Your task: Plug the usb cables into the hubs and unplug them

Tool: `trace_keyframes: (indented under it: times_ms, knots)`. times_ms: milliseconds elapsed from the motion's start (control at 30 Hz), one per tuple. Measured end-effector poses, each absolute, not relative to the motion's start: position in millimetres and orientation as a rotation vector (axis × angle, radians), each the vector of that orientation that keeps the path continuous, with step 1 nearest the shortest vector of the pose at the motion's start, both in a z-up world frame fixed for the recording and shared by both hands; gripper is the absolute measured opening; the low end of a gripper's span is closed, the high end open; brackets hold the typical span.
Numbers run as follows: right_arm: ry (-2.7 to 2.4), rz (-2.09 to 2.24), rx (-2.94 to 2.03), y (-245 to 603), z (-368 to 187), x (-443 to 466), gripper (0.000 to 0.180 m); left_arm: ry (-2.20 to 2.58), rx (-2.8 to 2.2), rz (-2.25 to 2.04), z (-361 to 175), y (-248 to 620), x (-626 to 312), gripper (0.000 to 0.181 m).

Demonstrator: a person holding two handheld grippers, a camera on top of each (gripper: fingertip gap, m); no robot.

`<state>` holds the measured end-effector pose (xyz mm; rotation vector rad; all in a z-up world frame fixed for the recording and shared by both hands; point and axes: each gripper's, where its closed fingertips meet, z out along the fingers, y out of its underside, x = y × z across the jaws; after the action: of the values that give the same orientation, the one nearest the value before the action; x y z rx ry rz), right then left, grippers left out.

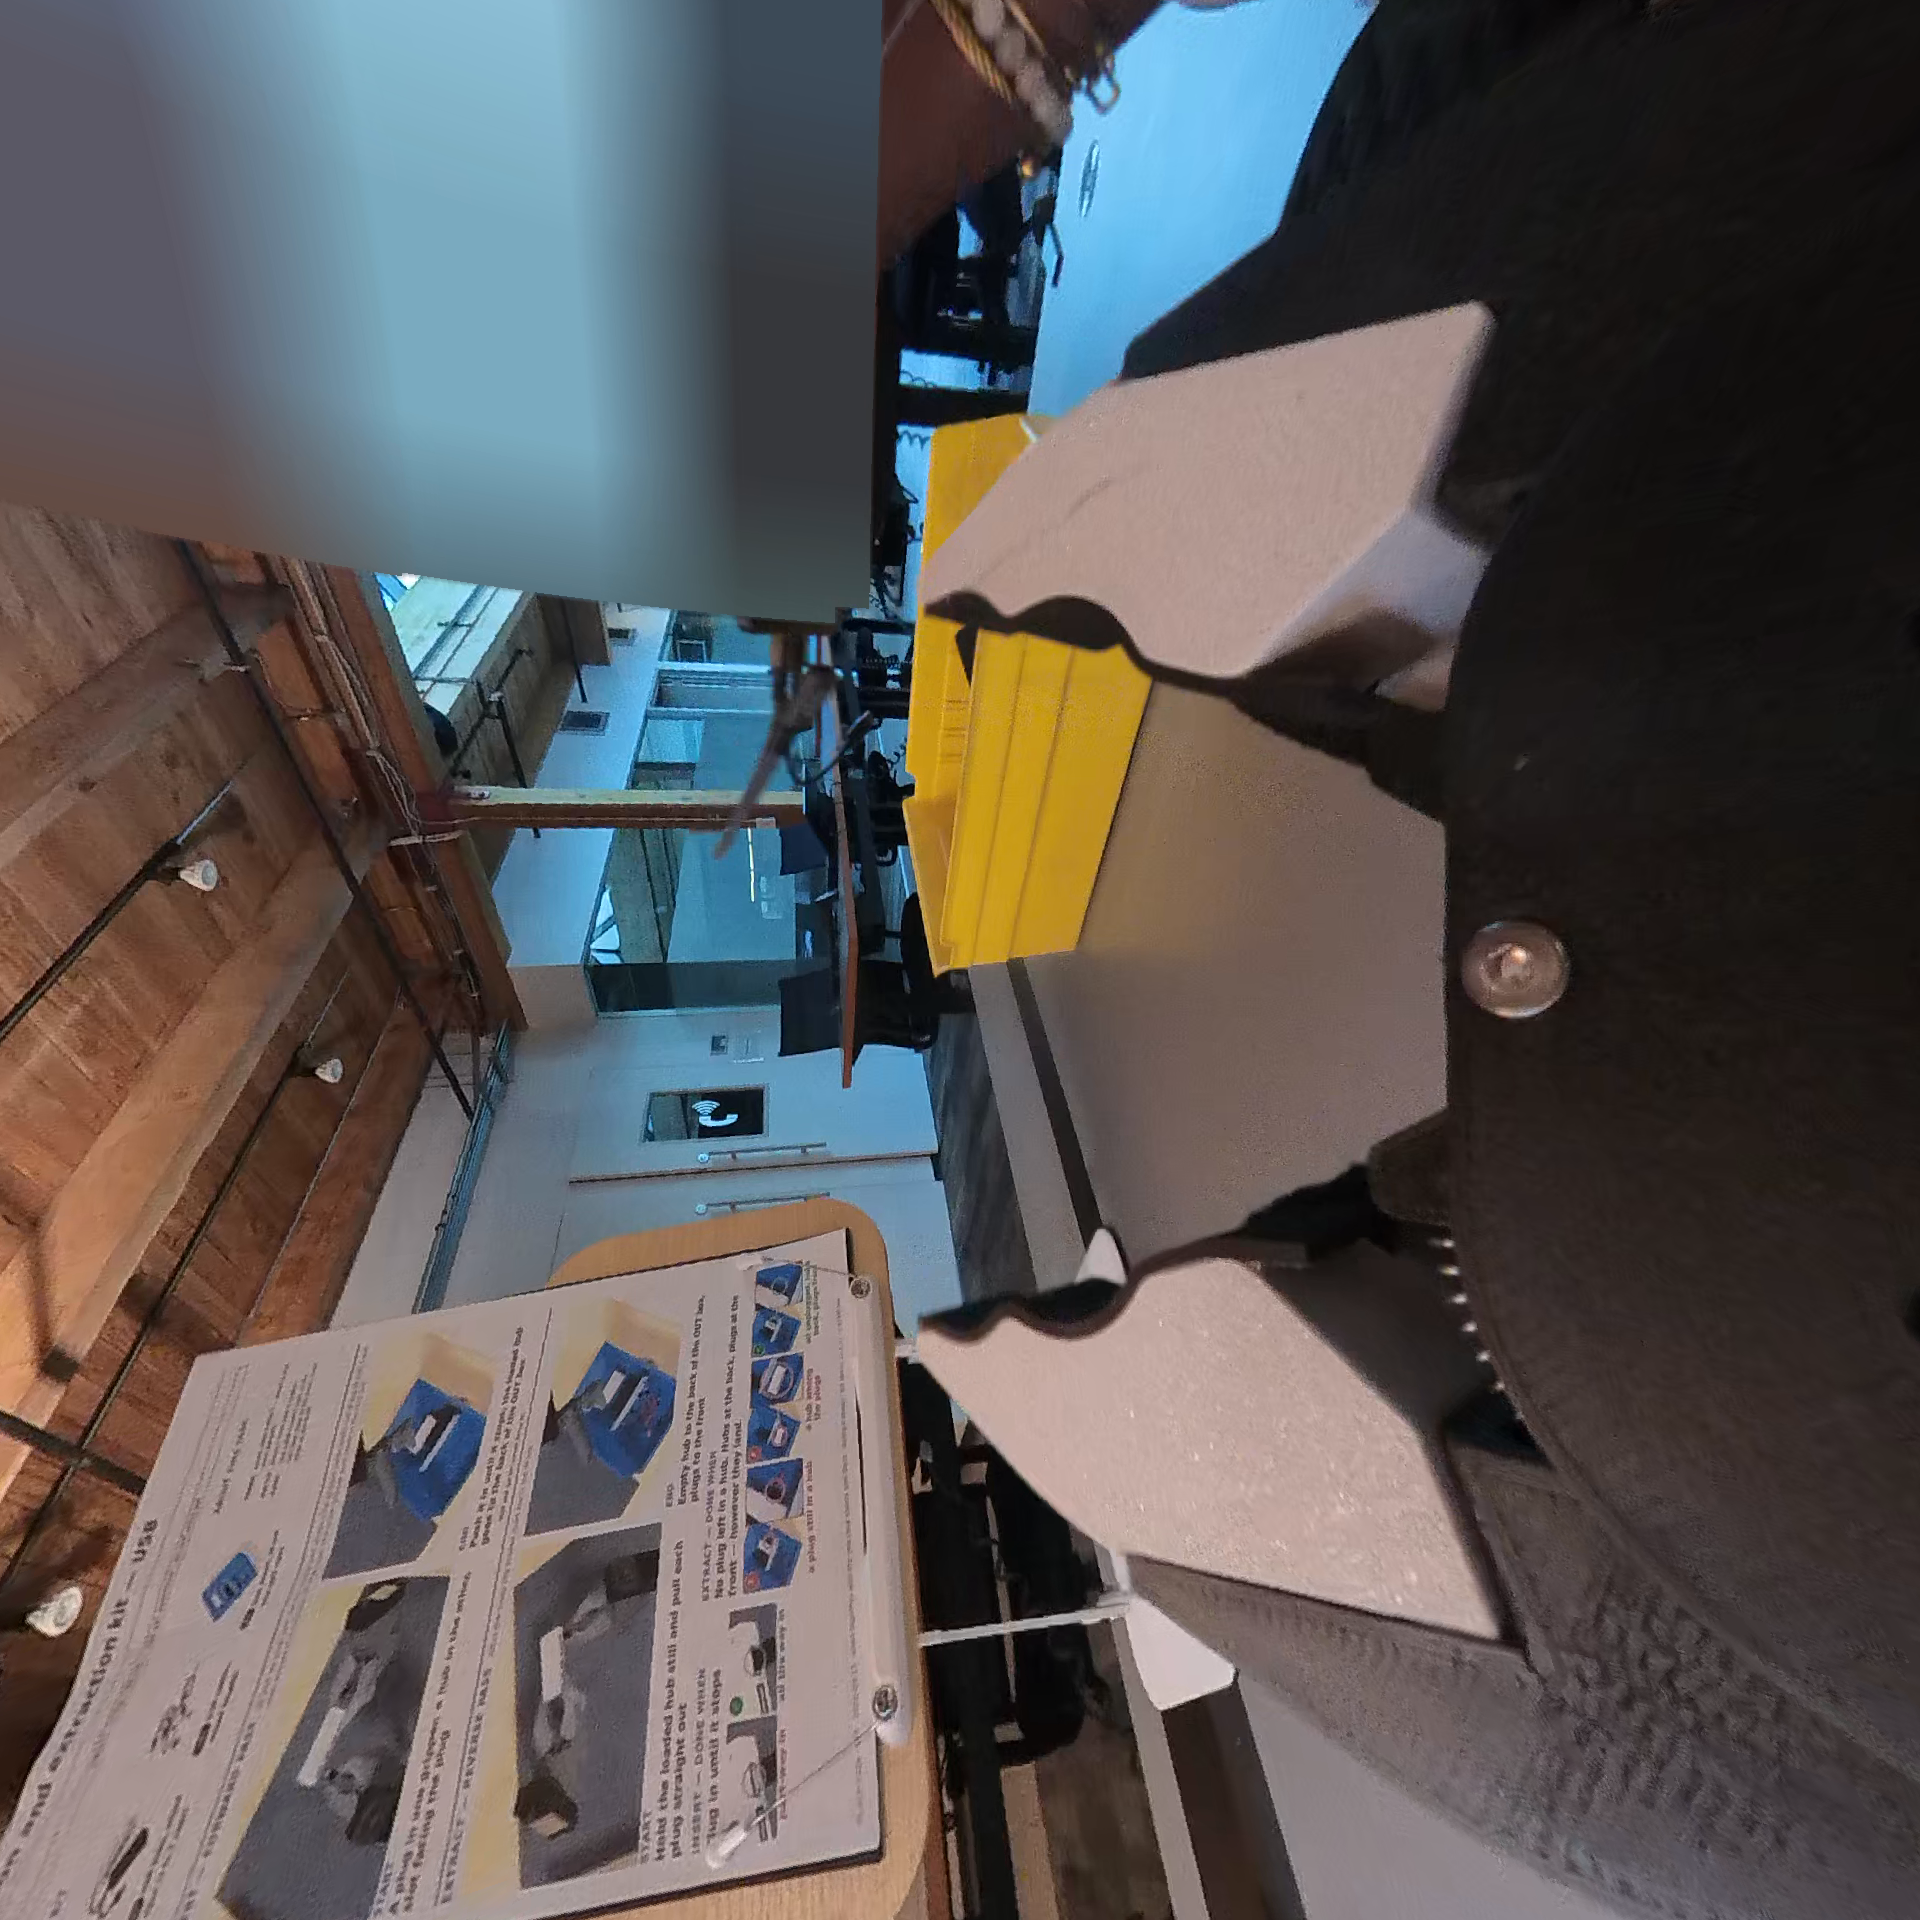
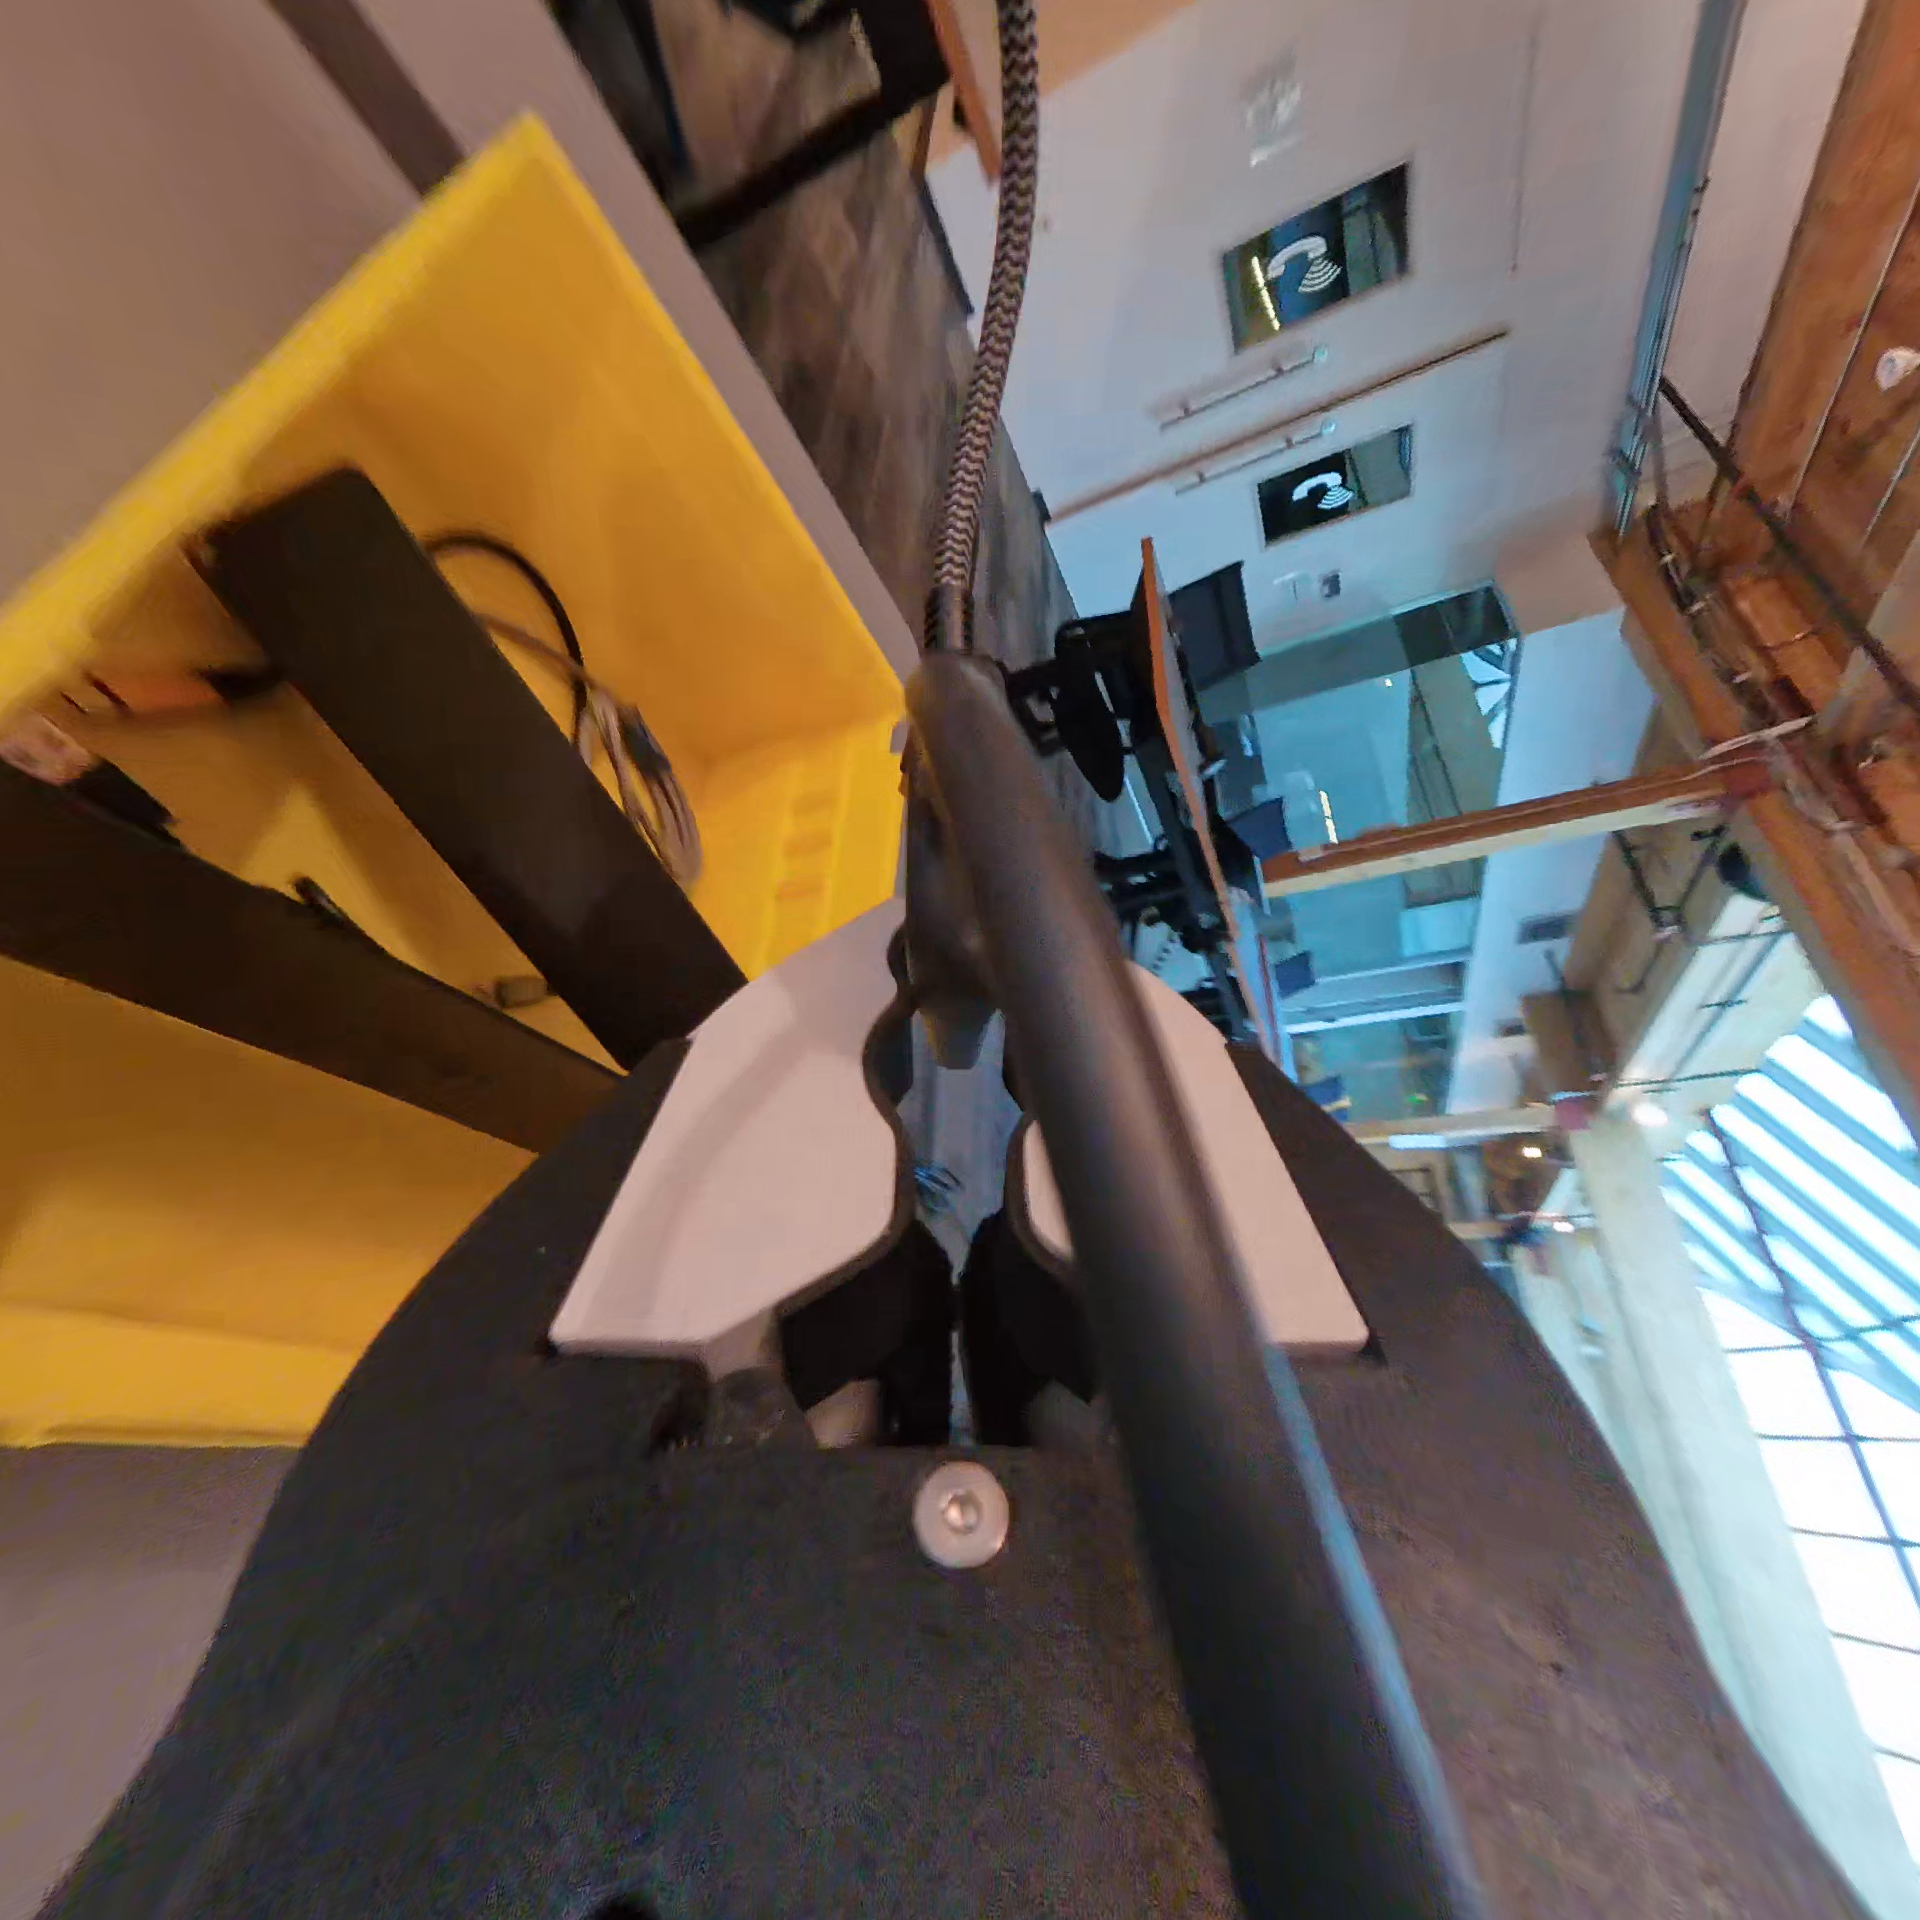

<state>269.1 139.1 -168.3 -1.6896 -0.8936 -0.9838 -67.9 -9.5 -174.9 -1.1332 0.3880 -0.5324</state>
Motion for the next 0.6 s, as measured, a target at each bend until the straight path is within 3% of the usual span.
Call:
trace_keyframes:
  times_ms: [267,600]
  knots:
    - [-1.14,-1.268,-1.718,174,-209,302,0.013,0.361,-1.098,-0.507,-169,-11,-72,0.127]
    - [-1.401,-1.129,-1.897,204,-264,299,0.013,0.35,-1.096,-0.54,-168,-11,-73,0.126]
